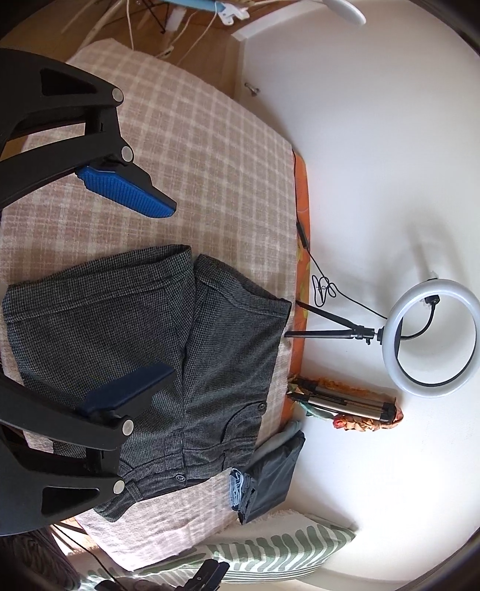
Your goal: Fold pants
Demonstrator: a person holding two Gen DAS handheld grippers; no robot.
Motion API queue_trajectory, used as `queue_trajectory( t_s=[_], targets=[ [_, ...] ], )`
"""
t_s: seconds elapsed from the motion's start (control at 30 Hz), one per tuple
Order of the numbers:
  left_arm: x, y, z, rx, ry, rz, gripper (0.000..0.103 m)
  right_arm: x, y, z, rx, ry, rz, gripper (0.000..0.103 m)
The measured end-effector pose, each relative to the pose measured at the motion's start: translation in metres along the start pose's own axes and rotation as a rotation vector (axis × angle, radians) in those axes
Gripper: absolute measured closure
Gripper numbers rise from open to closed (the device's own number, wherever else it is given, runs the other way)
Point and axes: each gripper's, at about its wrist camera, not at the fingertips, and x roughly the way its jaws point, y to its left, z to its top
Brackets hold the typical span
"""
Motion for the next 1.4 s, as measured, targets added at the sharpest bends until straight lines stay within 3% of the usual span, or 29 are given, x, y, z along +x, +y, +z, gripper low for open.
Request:
queue_trajectory(
  t_s=[0.2, 0.47, 0.57, 0.7, 0.8, 0.97, 1.2, 1.23, 1.3, 1.33, 1.37, 1.4],
  targets=[
    [0.037, -0.011, 0.028, 0.038, 0.069, -0.004, 0.021, 0.058, -0.006, 0.047, -0.062, 0.070, 0.057, 0.016],
    [0.097, -0.025, 0.077, 0.062, 0.173, -0.040, 0.021, 0.170, -0.019, 0.084, -0.148, 0.256, 0.137, 0.018],
    [0.124, -0.031, 0.092, 0.035, 0.215, -0.055, 0.021, 0.217, -0.030, 0.084, -0.127, 0.330, 0.165, 0.028],
    [0.160, -0.045, 0.108, 0.036, 0.257, -0.078, 0.021, 0.268, -0.042, 0.082, -0.117, 0.399, 0.172, 0.029],
    [0.189, -0.048, 0.117, -0.021, 0.292, -0.107, 0.021, 0.297, -0.043, 0.079, -0.133, 0.443, 0.199, 0.029],
    [0.231, -0.049, 0.127, -0.121, 0.321, -0.139, 0.021, 0.331, -0.040, 0.067, -0.188, 0.500, 0.193, 0.029],
    [0.279, -0.045, 0.127, -0.199, 0.362, -0.124, 0.021, 0.353, -0.043, 0.054, -0.189, 0.552, 0.198, 0.028],
    [0.284, -0.043, 0.126, -0.218, 0.369, -0.123, 0.021, 0.352, -0.043, 0.054, -0.186, 0.546, 0.204, 0.030],
    [0.292, -0.038, 0.124, -0.244, 0.388, -0.123, 0.021, 0.347, -0.044, 0.055, -0.163, 0.539, 0.223, 0.044],
    [0.296, -0.037, 0.124, -0.254, 0.396, -0.120, 0.021, 0.345, -0.044, 0.055, -0.141, 0.541, 0.231, 0.064],
    [0.298, -0.036, 0.125, -0.268, 0.402, -0.119, 0.021, 0.341, -0.043, 0.056, -0.124, 0.542, 0.236, 0.073],
    [0.298, -0.034, 0.127, -0.287, 0.401, -0.120, 0.021, 0.334, -0.041, 0.058, -0.118, 0.530, 0.234, 0.075]
  ],
)
